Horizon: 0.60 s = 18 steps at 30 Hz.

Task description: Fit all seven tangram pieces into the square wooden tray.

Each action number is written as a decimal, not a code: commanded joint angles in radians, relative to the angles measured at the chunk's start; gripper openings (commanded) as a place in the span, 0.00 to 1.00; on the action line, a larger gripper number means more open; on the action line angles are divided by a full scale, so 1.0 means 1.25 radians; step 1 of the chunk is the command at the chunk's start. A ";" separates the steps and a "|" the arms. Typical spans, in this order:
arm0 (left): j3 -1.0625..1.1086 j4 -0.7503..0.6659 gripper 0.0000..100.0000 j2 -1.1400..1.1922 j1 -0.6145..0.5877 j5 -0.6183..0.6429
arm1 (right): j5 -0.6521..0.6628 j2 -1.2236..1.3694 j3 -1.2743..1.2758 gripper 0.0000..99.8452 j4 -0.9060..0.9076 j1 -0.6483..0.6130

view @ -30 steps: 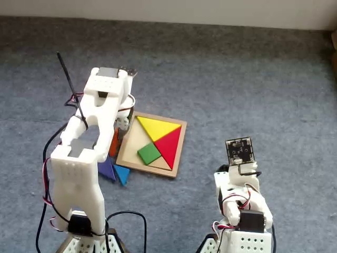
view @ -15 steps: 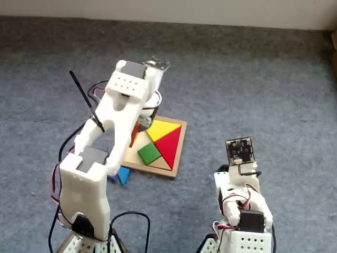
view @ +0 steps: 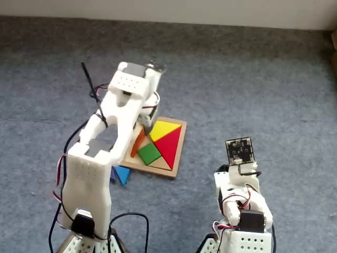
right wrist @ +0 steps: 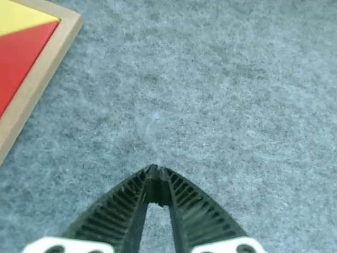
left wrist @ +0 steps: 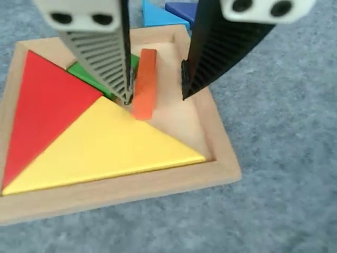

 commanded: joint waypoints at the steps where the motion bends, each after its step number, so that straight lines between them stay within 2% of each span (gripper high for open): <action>1: -0.061 0.000 0.17 -0.008 -0.041 -0.002 | 0.010 -0.008 0.074 0.01 0.003 0.010; 9: -0.071 -0.004 0.17 -0.002 -0.085 -0.005 | 0.010 -0.008 0.074 0.01 0.003 0.010; 18: -0.072 0.002 0.17 -0.010 -0.082 -0.005 | 0.010 -0.008 0.074 0.01 0.003 0.010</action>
